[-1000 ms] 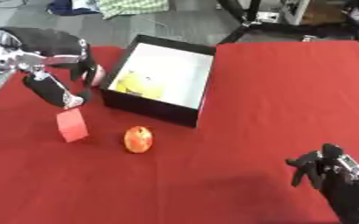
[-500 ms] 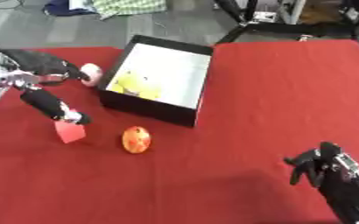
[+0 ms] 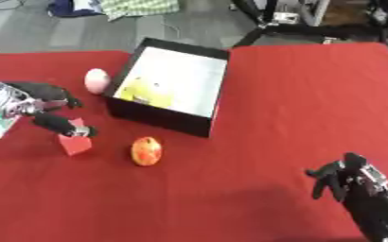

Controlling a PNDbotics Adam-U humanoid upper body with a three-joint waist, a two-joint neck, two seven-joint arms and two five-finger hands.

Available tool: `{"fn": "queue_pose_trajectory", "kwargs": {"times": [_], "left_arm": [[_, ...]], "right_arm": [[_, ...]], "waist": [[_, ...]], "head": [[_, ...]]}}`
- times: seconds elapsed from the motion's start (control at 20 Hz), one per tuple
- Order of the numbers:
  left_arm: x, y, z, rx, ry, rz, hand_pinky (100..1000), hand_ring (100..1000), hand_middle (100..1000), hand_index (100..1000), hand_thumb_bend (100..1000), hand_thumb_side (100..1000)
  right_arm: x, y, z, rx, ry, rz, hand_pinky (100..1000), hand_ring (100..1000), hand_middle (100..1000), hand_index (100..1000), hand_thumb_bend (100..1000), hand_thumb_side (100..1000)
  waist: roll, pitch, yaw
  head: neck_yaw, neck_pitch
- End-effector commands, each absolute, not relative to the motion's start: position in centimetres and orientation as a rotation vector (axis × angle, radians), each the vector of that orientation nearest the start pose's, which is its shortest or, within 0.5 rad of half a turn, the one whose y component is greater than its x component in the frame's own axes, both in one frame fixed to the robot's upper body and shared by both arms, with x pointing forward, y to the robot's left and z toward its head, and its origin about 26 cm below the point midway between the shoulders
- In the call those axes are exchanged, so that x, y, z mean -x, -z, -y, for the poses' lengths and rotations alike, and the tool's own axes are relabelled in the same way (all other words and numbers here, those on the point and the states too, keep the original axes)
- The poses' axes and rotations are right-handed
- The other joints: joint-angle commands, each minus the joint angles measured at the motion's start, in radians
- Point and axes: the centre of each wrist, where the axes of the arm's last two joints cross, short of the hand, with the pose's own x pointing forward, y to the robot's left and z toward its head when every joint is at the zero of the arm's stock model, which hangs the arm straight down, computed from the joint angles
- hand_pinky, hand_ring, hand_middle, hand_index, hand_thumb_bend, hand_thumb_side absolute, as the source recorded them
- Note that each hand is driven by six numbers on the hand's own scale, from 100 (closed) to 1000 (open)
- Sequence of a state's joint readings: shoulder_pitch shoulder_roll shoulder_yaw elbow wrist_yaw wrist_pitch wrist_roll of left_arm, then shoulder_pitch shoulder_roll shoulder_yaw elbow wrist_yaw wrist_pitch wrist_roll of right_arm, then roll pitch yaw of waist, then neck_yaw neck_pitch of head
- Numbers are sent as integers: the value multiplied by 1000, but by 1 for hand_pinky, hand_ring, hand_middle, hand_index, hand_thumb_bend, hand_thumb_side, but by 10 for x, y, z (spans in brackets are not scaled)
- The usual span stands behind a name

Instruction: Pick up objects on the table and place them in the box.

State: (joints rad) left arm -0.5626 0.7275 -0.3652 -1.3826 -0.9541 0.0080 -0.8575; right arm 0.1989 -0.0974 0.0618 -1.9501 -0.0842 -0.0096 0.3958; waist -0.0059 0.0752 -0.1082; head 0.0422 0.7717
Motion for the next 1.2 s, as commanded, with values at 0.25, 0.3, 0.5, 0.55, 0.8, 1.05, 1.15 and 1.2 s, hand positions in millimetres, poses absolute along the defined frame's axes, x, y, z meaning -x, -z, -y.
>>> {"fn": "queue_pose_trajectory", "kwargs": {"times": [0.25,0.3,0.5,0.55,0.8,1.05,1.15,1.2], "left_arm": [[-390,-153,-328,-759,1852,580,800,677,706,882,392,699],[-390,-153,-328,-755,1857,579,793,650,673,860,364,593],[-389,-163,-328,-775,1857,613,748,528,517,732,281,249],[-389,-168,-327,-789,1849,637,740,507,485,702,254,239],[-386,-214,-319,-879,1807,797,739,487,459,681,162,229],[-379,-280,-301,-1035,1713,1092,741,486,457,692,100,207],[-380,-289,-286,-1065,1701,1180,748,513,484,719,134,210],[-382,-288,-277,-1064,1720,1198,750,520,492,726,151,212]], "right_arm": [[-223,-49,256,-294,-390,1746,876,419,200,564,100,1000],[-223,-49,256,-294,-390,1746,876,419,200,565,100,1000],[-223,-49,256,-292,-391,1744,876,420,200,565,100,1000],[-223,-49,256,-290,-391,1744,876,420,200,565,100,1000],[-222,-48,257,-286,-389,1742,876,420,200,565,100,1000],[-221,-46,257,-283,-388,1735,876,420,200,565,100,1000],[-221,-46,257,-285,-390,1732,876,420,201,565,100,1000],[-221,-46,257,-287,-392,1732,876,420,200,565,100,1000]], "waist": [[-1,-21,1],[-1,-21,1],[-1,-22,3],[-1,-22,3],[-1,-24,6],[-3,-28,13],[-3,-29,13],[-4,-29,12]], "head": [[-4,-2],[-4,-2],[-5,-2],[-7,-2],[-10,-2],[-11,-2],[-8,-2],[-8,-2]]}}
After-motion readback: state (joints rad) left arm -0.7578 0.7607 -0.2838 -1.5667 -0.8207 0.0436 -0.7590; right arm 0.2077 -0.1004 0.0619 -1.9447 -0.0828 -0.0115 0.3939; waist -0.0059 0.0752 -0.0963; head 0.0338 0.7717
